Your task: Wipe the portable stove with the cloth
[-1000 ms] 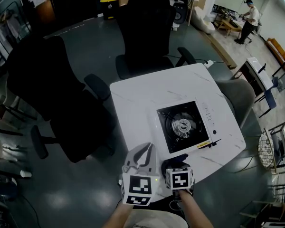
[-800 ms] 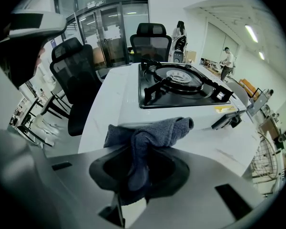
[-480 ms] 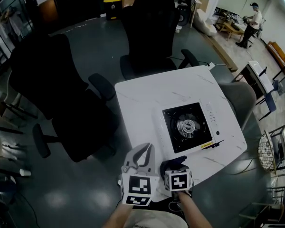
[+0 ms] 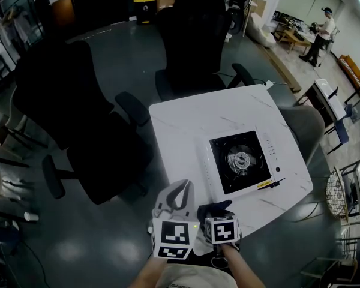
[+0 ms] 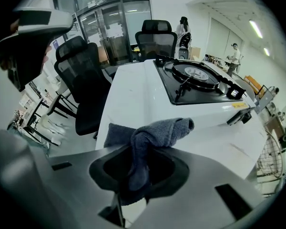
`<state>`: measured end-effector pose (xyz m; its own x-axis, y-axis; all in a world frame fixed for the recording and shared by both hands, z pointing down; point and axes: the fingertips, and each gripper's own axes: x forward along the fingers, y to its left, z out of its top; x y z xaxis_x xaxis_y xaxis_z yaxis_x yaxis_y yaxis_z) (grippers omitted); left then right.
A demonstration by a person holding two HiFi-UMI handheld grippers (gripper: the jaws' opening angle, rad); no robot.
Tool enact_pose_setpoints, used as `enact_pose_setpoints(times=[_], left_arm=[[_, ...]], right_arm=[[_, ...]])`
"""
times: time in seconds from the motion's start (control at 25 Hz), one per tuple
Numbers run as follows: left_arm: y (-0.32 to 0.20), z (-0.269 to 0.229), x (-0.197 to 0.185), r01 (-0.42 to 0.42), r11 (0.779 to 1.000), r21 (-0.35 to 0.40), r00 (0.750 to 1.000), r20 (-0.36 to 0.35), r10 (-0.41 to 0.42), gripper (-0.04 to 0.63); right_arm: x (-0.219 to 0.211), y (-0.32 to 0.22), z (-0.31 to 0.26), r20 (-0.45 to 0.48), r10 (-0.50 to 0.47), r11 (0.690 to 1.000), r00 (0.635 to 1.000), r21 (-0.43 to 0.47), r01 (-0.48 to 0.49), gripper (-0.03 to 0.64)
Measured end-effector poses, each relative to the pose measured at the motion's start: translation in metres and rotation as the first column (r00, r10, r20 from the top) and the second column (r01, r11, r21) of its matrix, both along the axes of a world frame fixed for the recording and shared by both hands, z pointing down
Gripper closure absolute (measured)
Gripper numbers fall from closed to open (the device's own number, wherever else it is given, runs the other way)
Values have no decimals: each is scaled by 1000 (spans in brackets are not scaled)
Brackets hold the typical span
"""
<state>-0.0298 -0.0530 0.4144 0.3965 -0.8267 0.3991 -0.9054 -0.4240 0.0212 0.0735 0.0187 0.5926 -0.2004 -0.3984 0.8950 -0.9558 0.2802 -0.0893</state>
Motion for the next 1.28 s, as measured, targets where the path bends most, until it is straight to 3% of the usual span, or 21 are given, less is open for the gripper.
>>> enact_pose_setpoints(times=[0.44, 0.72, 0.96, 1.28], left_arm=[[-4, -1, -15, 27, 1000, -2, 1000, -3, -27, 574], [-10, -1, -25, 54, 999, 0, 999, -3, -54, 574], [-15, -1, -36, 83, 996, -5, 997, -4, -83, 574], [-23, -1, -45, 119, 993, -6, 993, -9, -119, 574]], right_arm=[[-39, 0, -3, 67, -49, 999, 997, -17, 50, 518], [-48, -17, -8, 33, -103, 995, 994, 14, 102, 518], [-30, -41, -14, 2, 11, 1000, 1000, -8, -11, 518], [-29, -66, -22, 9, 34, 999, 999, 5, -35, 518]])
